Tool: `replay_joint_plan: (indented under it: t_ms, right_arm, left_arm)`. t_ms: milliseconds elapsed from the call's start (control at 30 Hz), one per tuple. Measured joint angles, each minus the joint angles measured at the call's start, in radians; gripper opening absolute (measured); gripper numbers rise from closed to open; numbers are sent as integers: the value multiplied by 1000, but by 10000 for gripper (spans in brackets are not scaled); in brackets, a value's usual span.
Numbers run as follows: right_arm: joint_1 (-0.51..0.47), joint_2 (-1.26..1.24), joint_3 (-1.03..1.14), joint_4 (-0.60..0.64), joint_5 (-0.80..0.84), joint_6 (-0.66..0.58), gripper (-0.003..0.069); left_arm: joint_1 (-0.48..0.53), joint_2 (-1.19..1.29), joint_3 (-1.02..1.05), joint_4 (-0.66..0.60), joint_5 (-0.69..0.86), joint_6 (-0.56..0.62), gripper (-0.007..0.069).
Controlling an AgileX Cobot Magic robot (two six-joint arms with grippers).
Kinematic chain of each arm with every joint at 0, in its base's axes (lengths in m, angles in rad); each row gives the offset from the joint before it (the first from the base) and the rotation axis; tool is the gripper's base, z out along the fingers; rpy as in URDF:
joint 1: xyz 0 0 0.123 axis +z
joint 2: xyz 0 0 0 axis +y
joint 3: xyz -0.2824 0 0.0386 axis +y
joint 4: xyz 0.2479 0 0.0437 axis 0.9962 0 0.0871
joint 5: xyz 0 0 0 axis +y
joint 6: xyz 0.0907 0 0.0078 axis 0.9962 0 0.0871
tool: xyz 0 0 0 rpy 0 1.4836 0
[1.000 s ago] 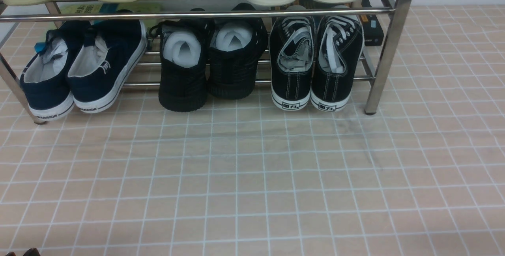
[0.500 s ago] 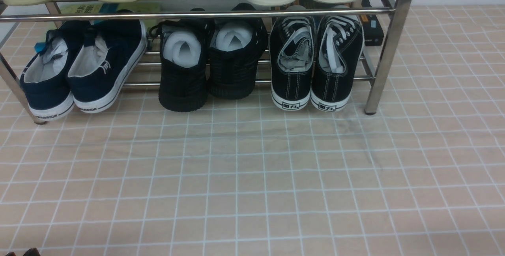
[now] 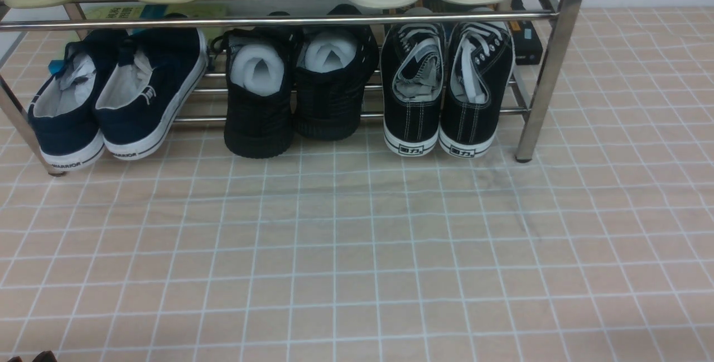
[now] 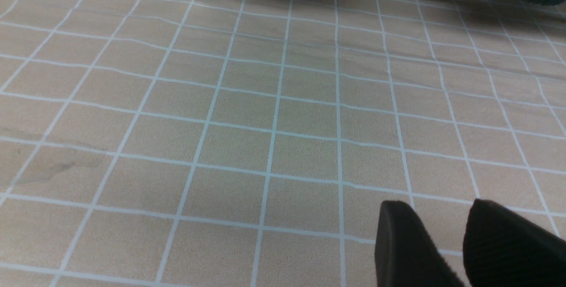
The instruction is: Take the shoes off the shelf from the light coffee tablecloth by hand.
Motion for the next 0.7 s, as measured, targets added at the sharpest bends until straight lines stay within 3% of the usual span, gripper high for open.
replay_joint_plan:
  t_ms: [200,333,567,700]
  right_arm:
    - [0,0,6,446,0,234,240]
    - [0,0,10,605,1,279,240]
    - [0,0,10,681,-1,277,240]
    - [0,0,-41,681,-11,149,226]
  left_arm:
    - [0,0,0,0,0,0,240]
    - [0,0,0,0,0,0,240]
    - [0,0,0,0,0,0,240]
    - [0,0,0,0,0,0,240]
